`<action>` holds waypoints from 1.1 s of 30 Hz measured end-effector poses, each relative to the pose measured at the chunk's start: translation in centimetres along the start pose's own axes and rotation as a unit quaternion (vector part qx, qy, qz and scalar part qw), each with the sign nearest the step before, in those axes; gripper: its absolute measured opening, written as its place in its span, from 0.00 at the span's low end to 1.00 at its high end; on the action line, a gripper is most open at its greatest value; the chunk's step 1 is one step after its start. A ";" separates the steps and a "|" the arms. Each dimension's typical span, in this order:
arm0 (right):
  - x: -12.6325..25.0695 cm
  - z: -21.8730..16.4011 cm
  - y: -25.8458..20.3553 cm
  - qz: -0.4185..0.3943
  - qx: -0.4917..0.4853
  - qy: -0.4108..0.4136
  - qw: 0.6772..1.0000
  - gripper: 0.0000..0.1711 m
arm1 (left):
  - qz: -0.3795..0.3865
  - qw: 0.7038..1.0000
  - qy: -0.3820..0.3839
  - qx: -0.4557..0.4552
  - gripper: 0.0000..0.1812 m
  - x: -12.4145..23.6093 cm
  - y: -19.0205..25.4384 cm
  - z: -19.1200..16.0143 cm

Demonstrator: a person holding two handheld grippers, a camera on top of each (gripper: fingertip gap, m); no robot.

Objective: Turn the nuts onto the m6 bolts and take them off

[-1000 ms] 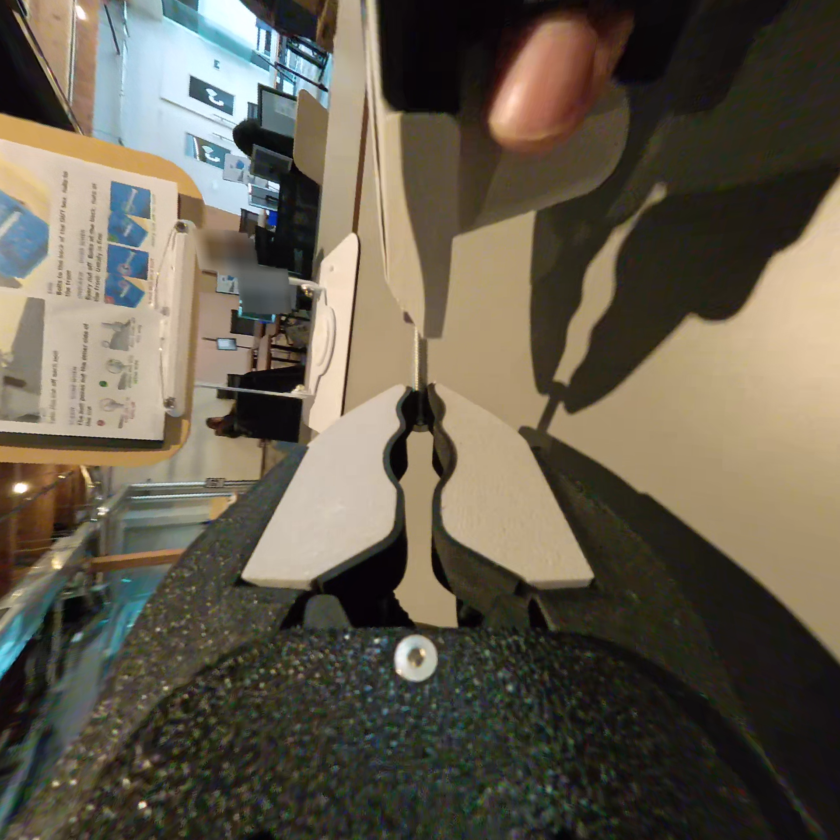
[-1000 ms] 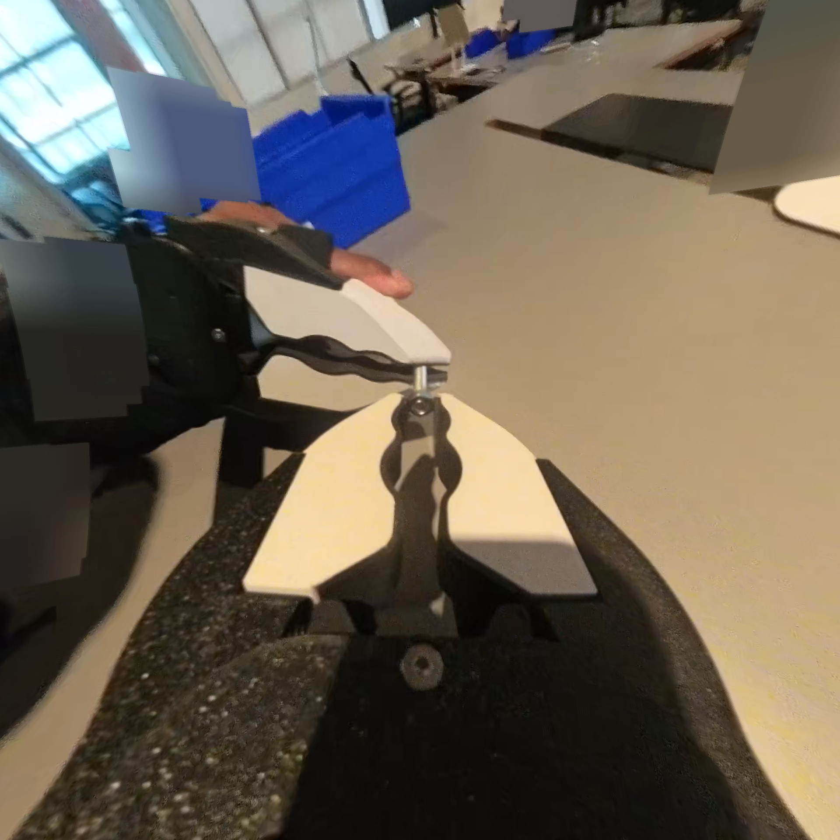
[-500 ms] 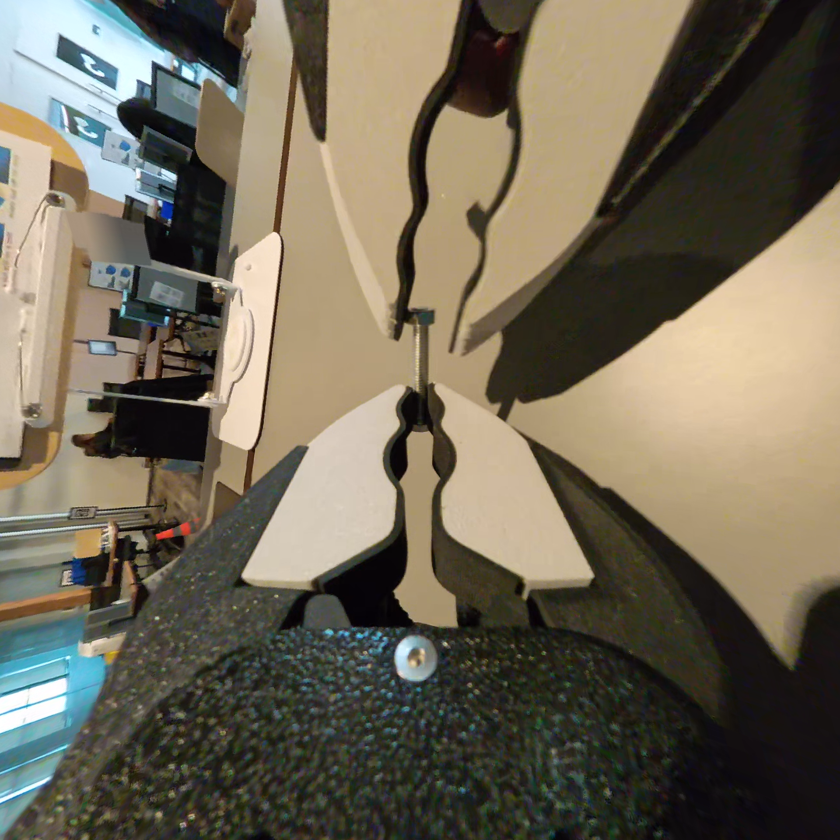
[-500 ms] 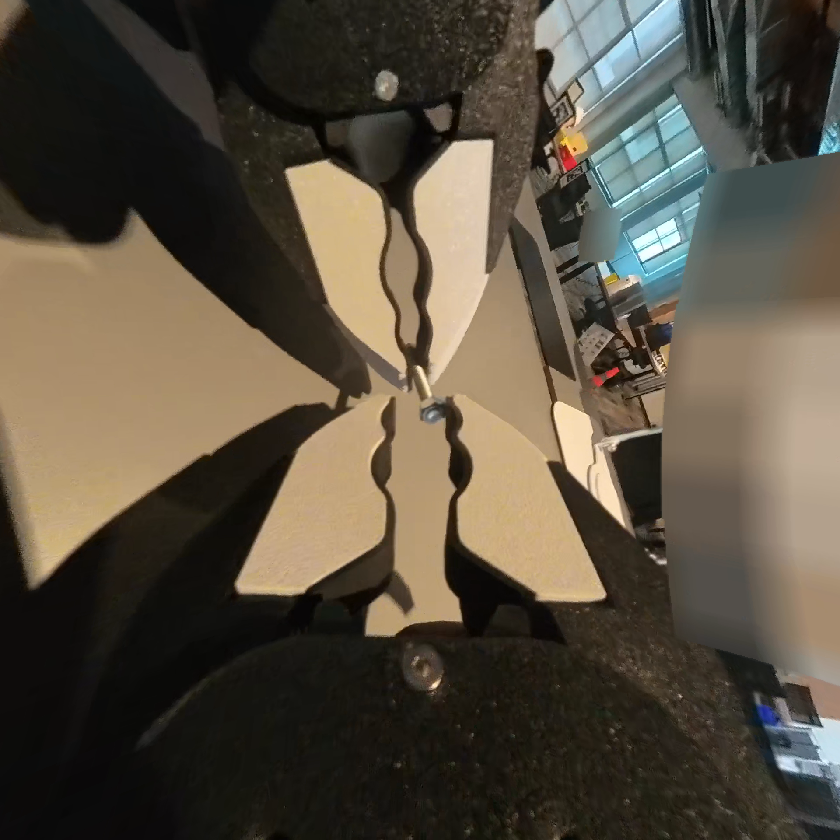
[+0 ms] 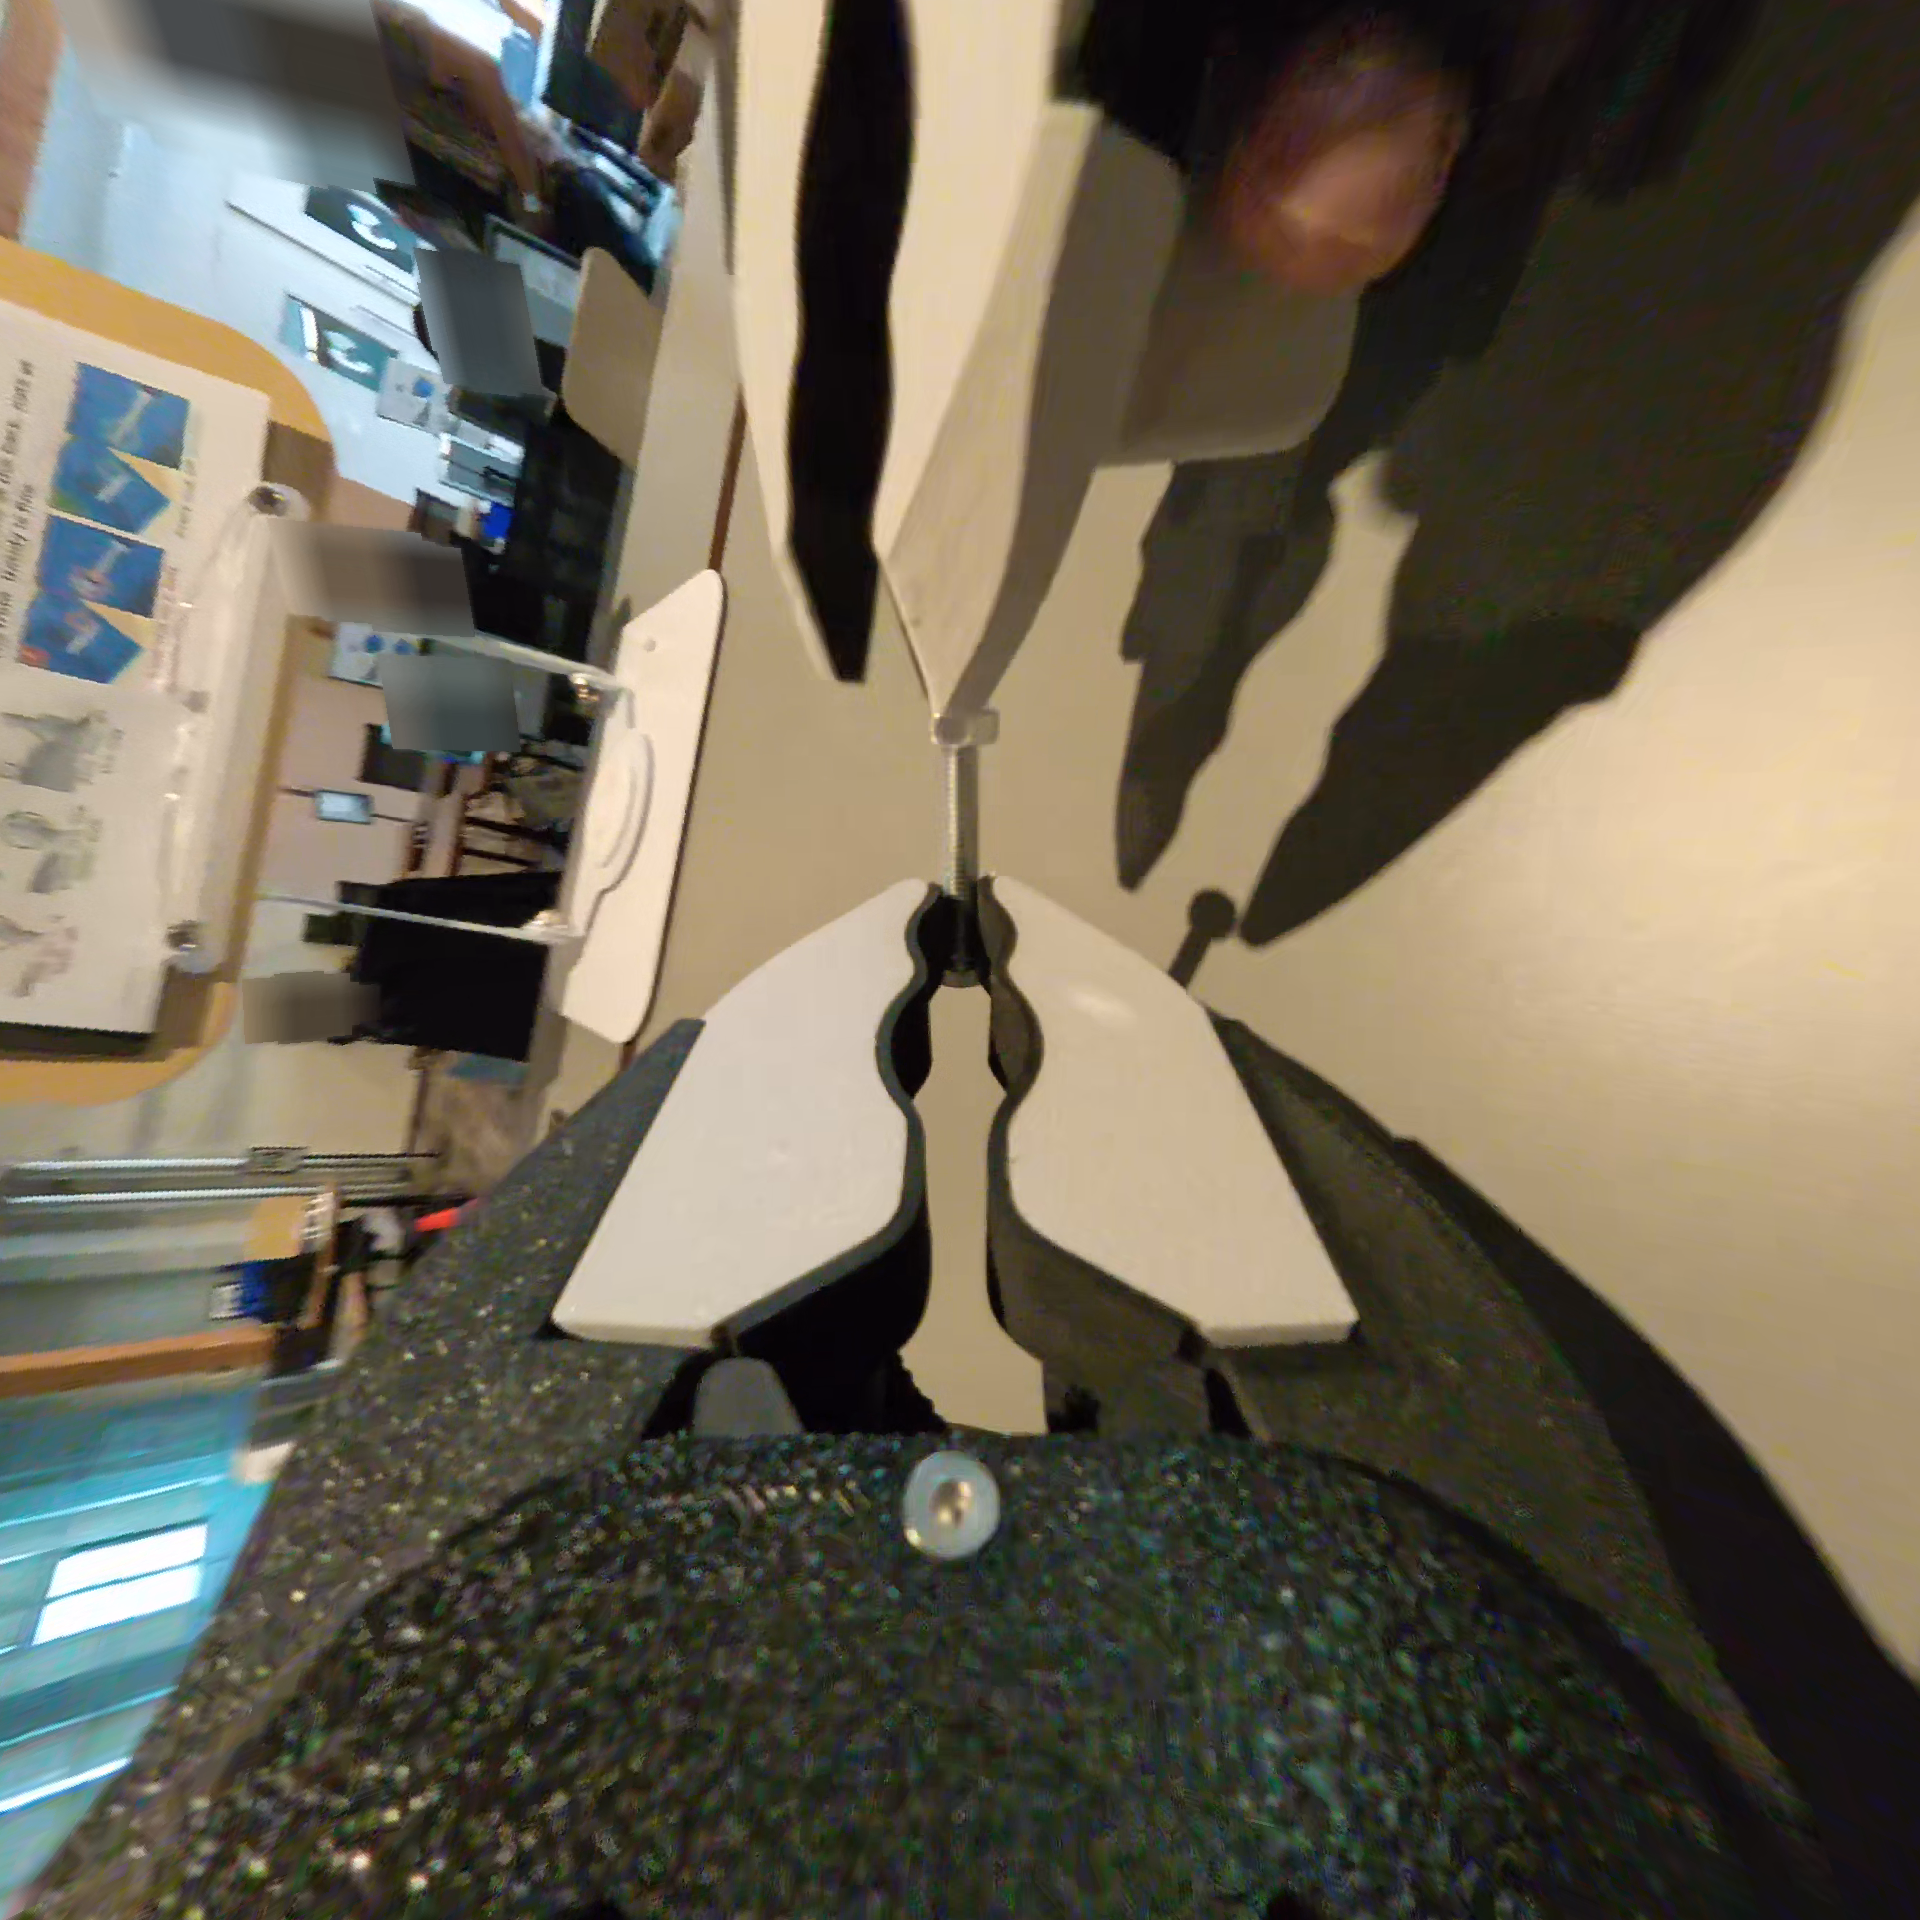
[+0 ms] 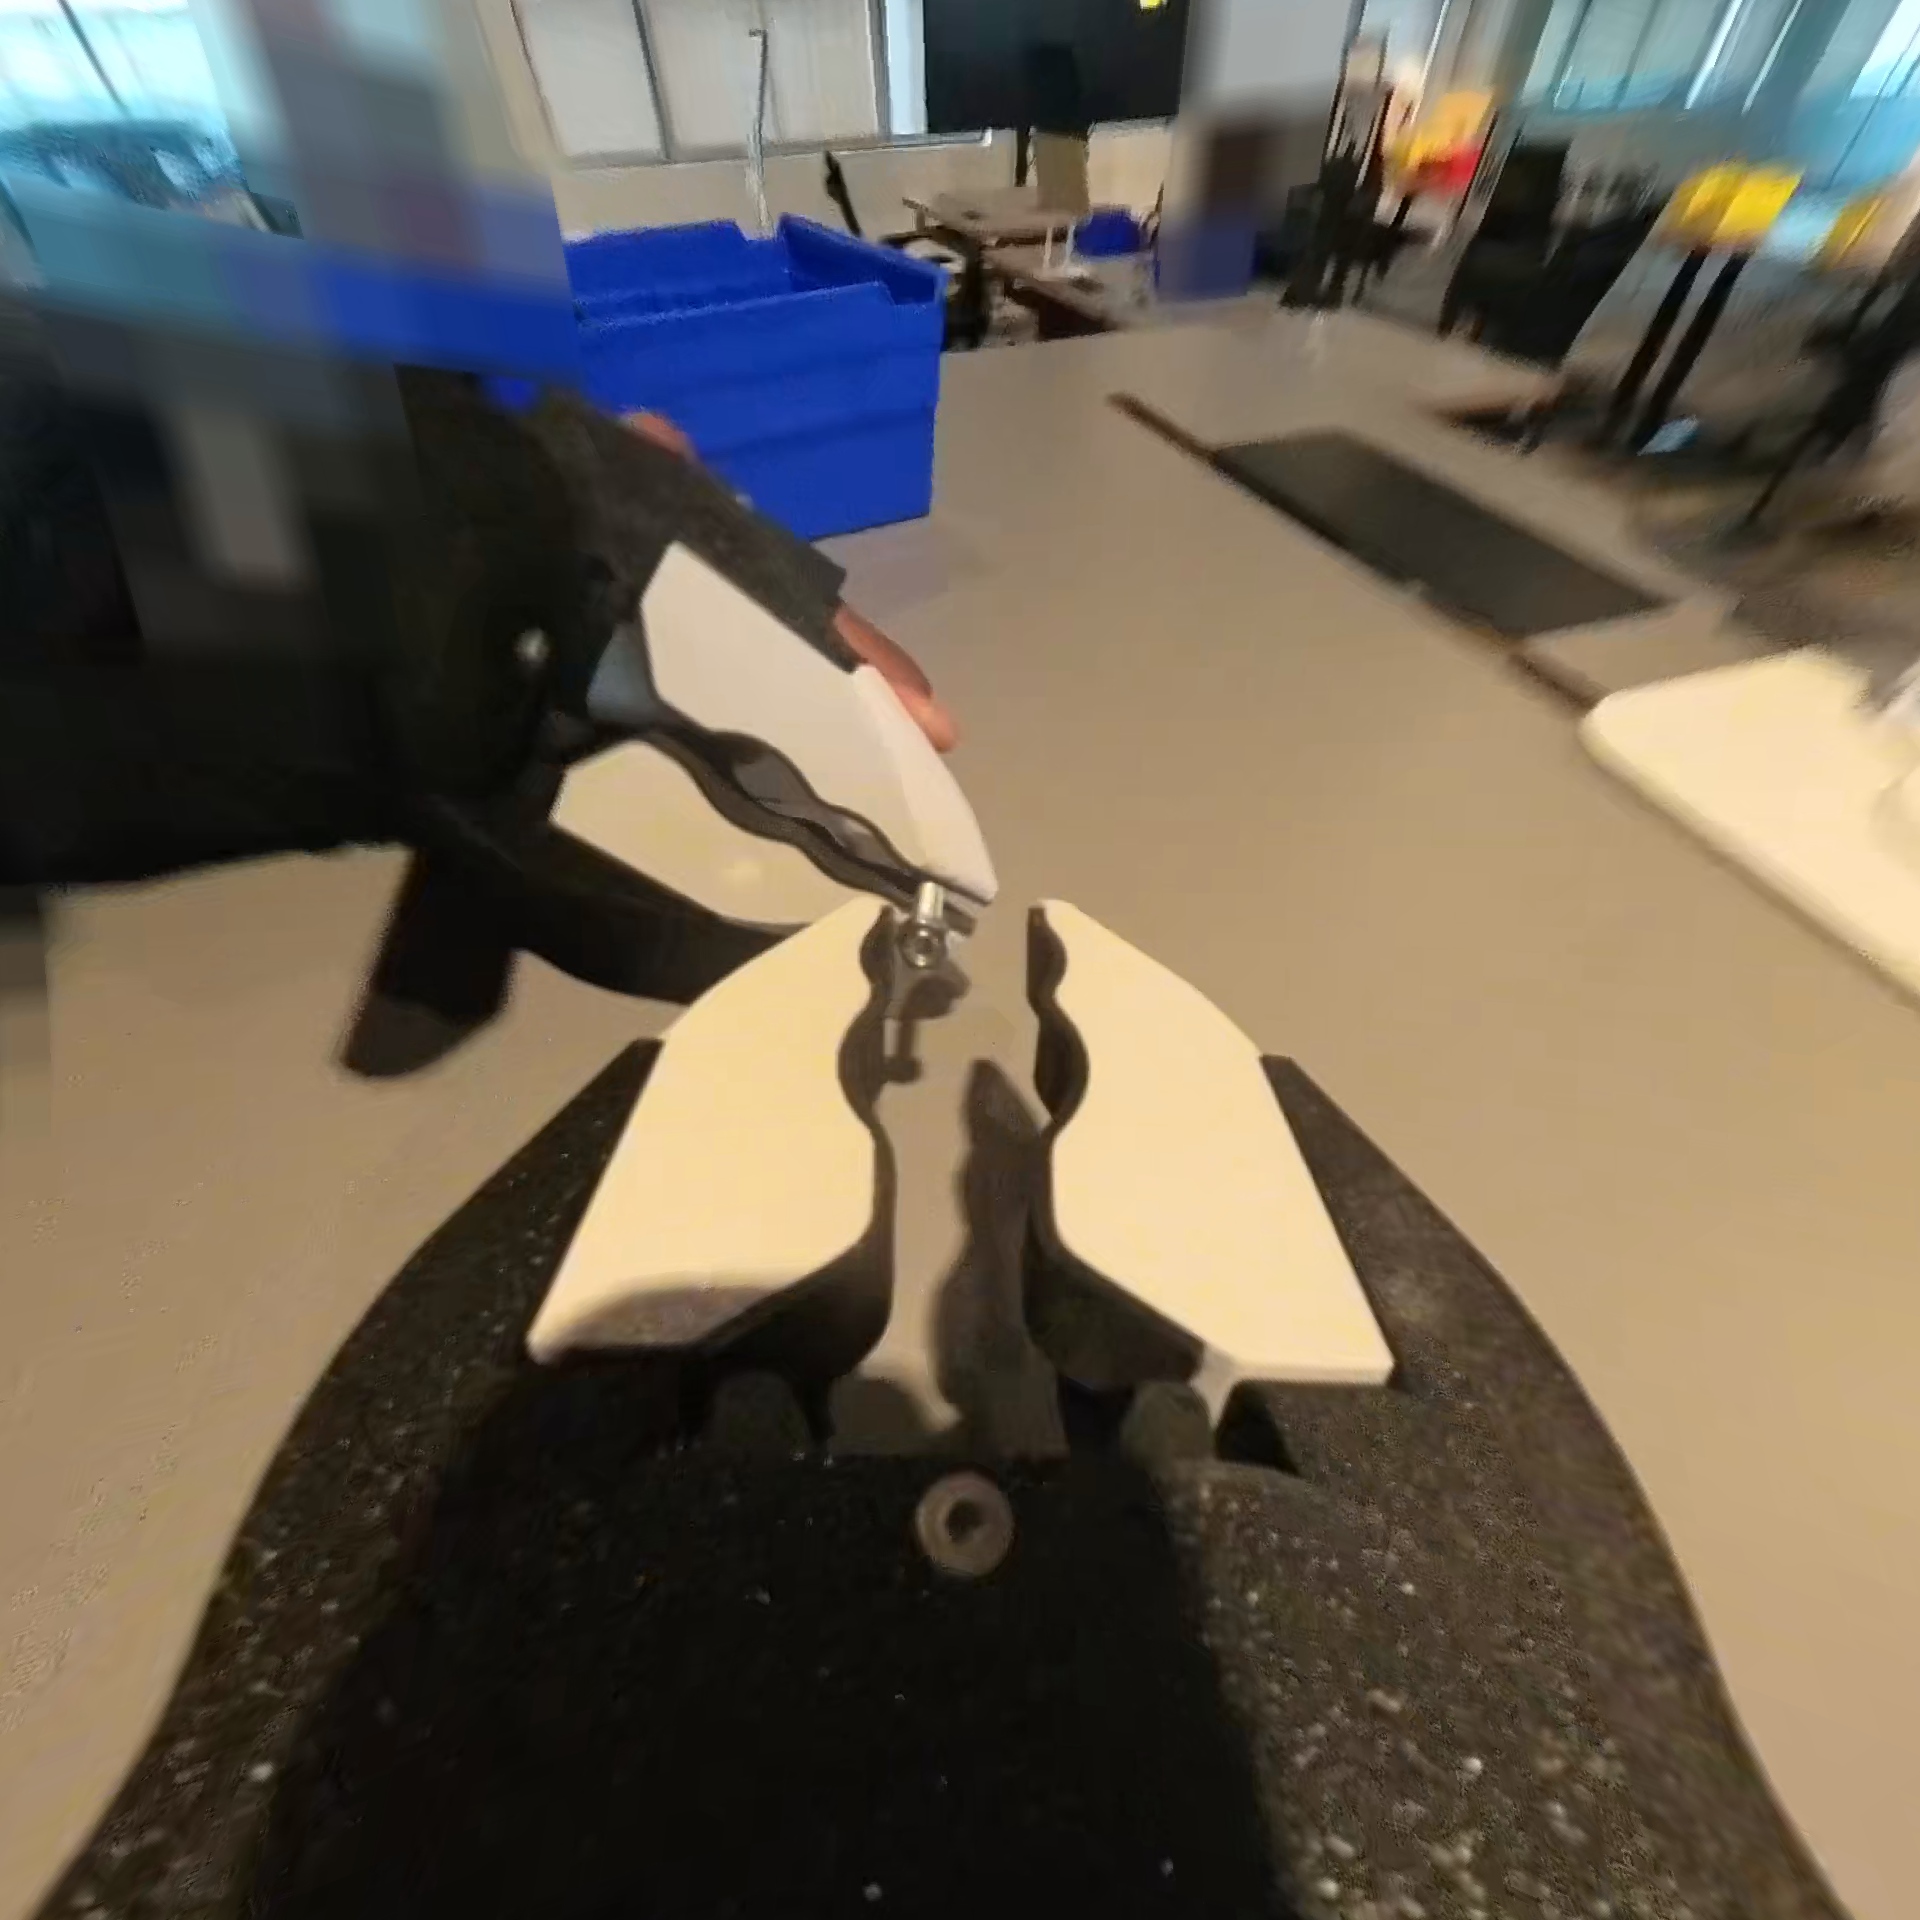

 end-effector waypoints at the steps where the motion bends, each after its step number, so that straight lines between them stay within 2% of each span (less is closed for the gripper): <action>1: 0.2 0.0 -0.2 -0.016 0.057 -0.009 0.998 0.15 | -0.014 1.000 0.000 0.011 0.03 -0.1 0.3 -0.1; 3: 0.1 -0.5 -0.8 -0.032 0.152 -0.039 0.987 0.16 | -0.030 0.999 0.004 0.026 0.03 -0.1 0.6 -0.2; 5: -0.4 -1.1 -1.4 -0.027 0.189 -0.062 0.980 0.18 | -0.040 0.999 0.004 0.034 0.03 -0.2 0.8 -0.4; 10: -0.9 -1.6 -1.3 -0.031 0.209 -0.090 0.973 0.16 | -0.052 0.998 0.009 0.036 0.03 -0.1 1.0 -0.2; 13: -1.2 -1.9 -1.2 -0.034 0.219 -0.107 0.969 0.08 | -0.057 0.998 0.009 0.026 0.03 0.0 1.1 0.0; 15: -1.4 -2.1 -0.9 -0.047 0.213 -0.124 0.968 0.07 | -0.041 0.999 -0.002 0.000 0.03 -0.2 1.0 -0.3; 18: -1.7 -2.2 -0.1 -0.080 0.137 -0.140 0.977 0.07 | 0.014 0.998 -0.020 -0.061 0.03 -0.4 0.3 -0.6; 21: -2.0 -1.7 0.3 -0.078 -0.037 -0.096 0.992 0.07 | 0.066 0.990 -0.036 -0.118 0.03 -0.5 -0.6 -0.7; 23: -1.9 -1.3 0.5 -0.045 -0.107 -0.057 0.992 0.07 | 0.069 0.991 -0.032 -0.107 0.03 -0.5 -0.9 -0.6; 26: -1.4 -0.7 0.3 0.007 -0.112 -0.021 0.993 0.10 | 0.055 0.996 -0.024 -0.063 0.03 -0.4 -0.9 -0.5; 29: -0.7 -0.1 -0.1 0.023 -0.026 -0.004 0.999 0.20 | 0.022 0.999 -0.017 -0.015 0.03 -0.4 -0.5 -0.8; 31: -0.3 -0.6 0.0 -0.001 0.087 -0.038 0.995 0.22 | -0.005 1.000 -0.008 0.011 0.03 -0.3 -0.1 -0.8; 33: -0.3 -1.5 -0.1 -0.020 0.195 -0.088 0.977 0.22 | -0.019 1.000 -0.002 0.016 0.03 -0.3 0.1 -0.7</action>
Point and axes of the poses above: each gripper's, where its closed fingertips meet, x back along the fingers, z out of its top, y = z × x across the jaws, the point moved 3 cm from there along x, back along the fingers, and after that the axes turned 11 degrees about z, right-handed, at the moved point
